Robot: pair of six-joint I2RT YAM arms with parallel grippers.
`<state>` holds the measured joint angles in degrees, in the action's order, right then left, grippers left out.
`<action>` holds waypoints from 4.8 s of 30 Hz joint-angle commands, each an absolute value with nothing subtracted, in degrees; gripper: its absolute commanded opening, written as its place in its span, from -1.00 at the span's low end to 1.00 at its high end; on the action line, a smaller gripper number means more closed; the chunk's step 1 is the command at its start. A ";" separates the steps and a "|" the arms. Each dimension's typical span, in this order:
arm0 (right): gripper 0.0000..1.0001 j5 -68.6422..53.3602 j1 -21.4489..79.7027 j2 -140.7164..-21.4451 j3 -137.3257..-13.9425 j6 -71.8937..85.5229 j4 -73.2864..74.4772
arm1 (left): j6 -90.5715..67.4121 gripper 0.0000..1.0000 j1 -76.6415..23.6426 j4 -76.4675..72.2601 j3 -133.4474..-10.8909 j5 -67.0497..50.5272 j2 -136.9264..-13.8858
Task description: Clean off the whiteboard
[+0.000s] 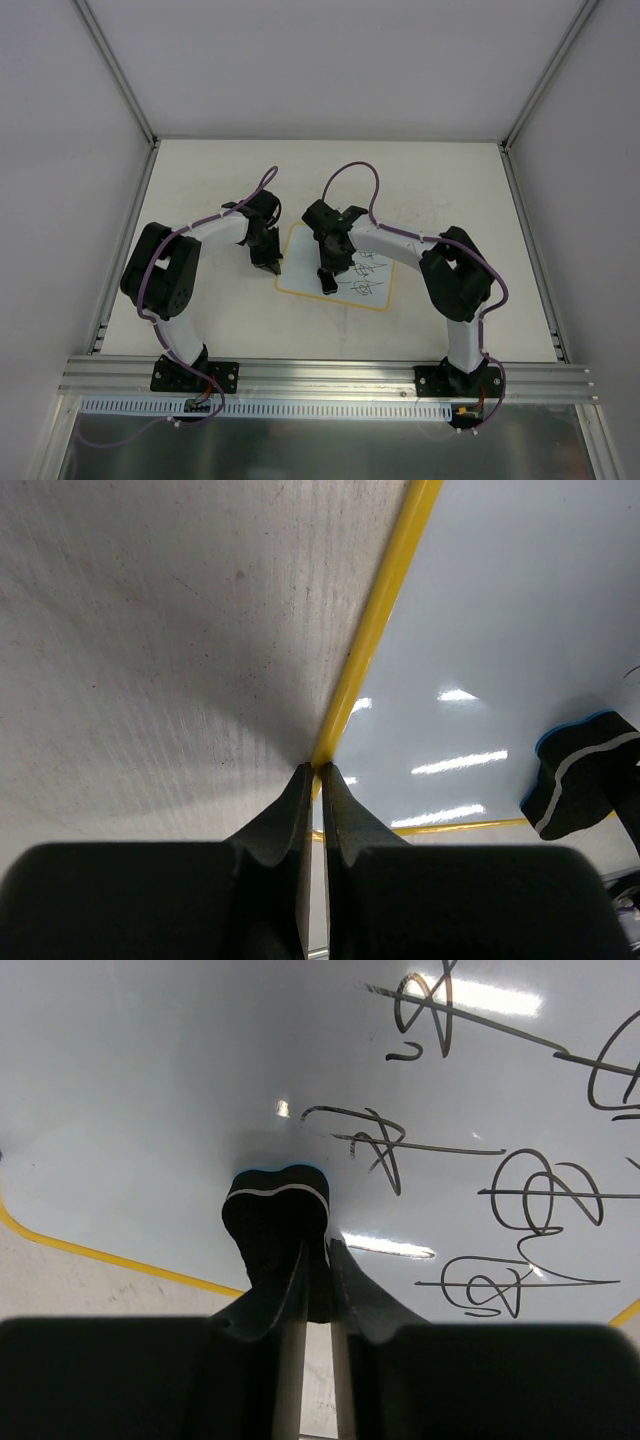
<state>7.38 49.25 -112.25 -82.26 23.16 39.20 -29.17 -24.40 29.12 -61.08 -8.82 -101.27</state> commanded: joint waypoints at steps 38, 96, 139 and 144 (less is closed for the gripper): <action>-0.95 13.53 49.57 -111.89 -78.68 19.69 41.05 | -29.27 -1.00 -24.79 31.03 -57.39 -5.63 -103.09; -0.99 12.92 29.71 -108.20 -68.38 12.04 33.66 | -29.18 -1.00 -24.96 31.02 -55.90 -6.33 -101.87; -0.99 10.90 31.56 -119.98 -86.58 12.83 43.59 | -29.62 -1.00 -24.96 31.03 -55.37 -7.47 -101.25; -0.99 7.56 31.29 -118.74 -82.89 11.60 40.96 | -30.15 -1.00 -24.96 31.03 -55.20 -8.52 -100.46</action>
